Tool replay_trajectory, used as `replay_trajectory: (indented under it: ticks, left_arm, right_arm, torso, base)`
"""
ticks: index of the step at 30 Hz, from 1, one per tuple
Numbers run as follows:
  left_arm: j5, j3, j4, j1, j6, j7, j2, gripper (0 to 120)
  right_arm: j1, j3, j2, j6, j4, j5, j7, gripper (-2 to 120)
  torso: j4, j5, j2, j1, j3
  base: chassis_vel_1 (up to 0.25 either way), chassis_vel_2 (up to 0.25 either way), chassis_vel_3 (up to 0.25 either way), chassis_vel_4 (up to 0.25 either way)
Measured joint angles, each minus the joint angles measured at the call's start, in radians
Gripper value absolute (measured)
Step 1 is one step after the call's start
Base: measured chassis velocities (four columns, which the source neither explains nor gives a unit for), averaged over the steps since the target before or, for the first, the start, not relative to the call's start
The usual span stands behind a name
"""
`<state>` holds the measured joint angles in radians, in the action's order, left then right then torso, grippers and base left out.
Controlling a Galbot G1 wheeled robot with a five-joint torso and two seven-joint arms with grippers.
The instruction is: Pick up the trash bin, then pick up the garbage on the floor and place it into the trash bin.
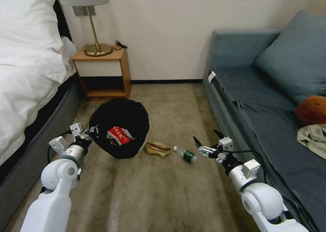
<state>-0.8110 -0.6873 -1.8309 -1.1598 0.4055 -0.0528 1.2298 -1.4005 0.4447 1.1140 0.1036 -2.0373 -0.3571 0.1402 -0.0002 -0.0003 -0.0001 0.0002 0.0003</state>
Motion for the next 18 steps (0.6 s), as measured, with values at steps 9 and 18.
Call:
replay_trajectory:
  ticks: [9,18]
  left_arm:
    - [0.000,-0.001,0.000,-0.001,0.000,-0.001,0.001,4]
    - [0.007,-0.011,0.002,0.002,0.000,-0.001,-0.008,4]
  right_arm:
    - [0.000,-0.003,-0.013,-0.017,0.011,0.002,0.017,100]
    - [0.087,-0.069,-0.134,-0.002,0.065,-0.092,-0.001,100]
  torso:
    - [0.0001,0.0001,0.000,0.000,0.000]
    - [-0.0001,0.0005,0.000,0.000,0.000]
  base:
    - [0.013,0.008,0.001,-0.014]
    - [0.000,0.000,0.000,0.000]
